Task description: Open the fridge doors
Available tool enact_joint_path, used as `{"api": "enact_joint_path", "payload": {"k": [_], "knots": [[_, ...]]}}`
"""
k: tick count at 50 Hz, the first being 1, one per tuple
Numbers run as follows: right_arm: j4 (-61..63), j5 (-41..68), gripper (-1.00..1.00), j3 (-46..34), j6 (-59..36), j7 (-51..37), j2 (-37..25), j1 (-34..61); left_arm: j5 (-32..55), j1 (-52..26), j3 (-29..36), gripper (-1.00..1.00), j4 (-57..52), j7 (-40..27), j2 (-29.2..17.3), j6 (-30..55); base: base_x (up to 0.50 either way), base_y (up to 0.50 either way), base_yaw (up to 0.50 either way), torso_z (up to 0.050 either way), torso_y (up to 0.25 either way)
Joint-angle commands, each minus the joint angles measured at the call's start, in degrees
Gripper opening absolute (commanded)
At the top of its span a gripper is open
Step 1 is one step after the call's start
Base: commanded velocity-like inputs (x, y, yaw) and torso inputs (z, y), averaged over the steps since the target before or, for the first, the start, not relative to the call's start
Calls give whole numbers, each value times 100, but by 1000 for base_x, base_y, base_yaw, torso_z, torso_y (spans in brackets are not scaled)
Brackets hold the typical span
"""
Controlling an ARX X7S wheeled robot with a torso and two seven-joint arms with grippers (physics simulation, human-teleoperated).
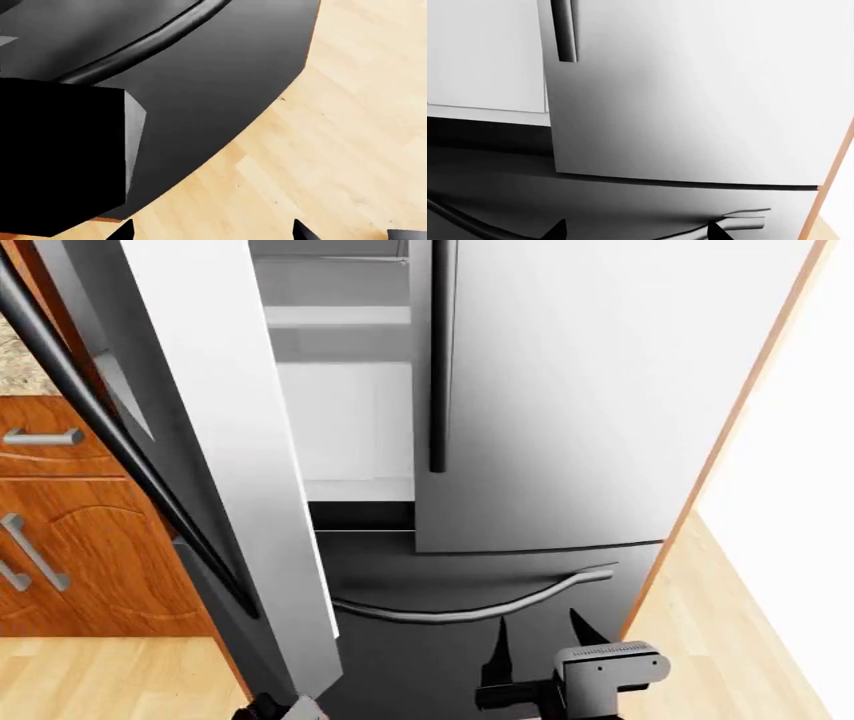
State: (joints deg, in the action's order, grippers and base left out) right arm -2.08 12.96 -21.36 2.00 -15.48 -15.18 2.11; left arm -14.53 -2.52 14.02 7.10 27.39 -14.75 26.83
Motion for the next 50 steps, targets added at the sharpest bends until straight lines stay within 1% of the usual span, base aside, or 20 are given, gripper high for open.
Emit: {"api": "enact_joint_path", "payload": {"k": [1,7,13,21,27,31,40,42,45,50], "knots": [[4,10,100,-18,10,-24,-18,9,-35,329,464,100,-1115,431,39,232,0,0,0,0,0],[-10,17,100,-24,43,-30,-25,15,-86,562,719,100,-1458,575,8,307,0,0,0,0,0],[-16,18,100,-39,53,-38,-30,20,-32,759,825,100,-1648,652,1,313,0,0,0,0,0],[-18,22,100,-58,51,-53,-39,25,64,1050,878,100,-2321,823,-41,518,0,0,0,0,0],[-18,30,100,-70,41,-62,-46,36,61,1226,958,100,-3046,971,-86,768,0,0,0,0,0],[-16,34,100,-80,42,-67,-53,32,87,1283,988,100,-3609,1033,-13,951,0,0,0,0,0],[-4,85,100,-72,29,-88,-58,28,188,1214,959,100,-4700,1106,308,1532,0,0,0,0,0],[3,171,100,-24,-12,-99,-52,38,174,1163,967,100,-4907,1103,377,1678,0,0,0,0,0],[64,592,100,318,-219,-220,-65,85,142,1107,1043,100,-5186,1106,464,1866,0,0,0,0,0],[340,1222,100,1145,-575,-670,-344,62,73,1007,1235,100,-5473,1105,569,2104,0,0,0,0,0]]}}
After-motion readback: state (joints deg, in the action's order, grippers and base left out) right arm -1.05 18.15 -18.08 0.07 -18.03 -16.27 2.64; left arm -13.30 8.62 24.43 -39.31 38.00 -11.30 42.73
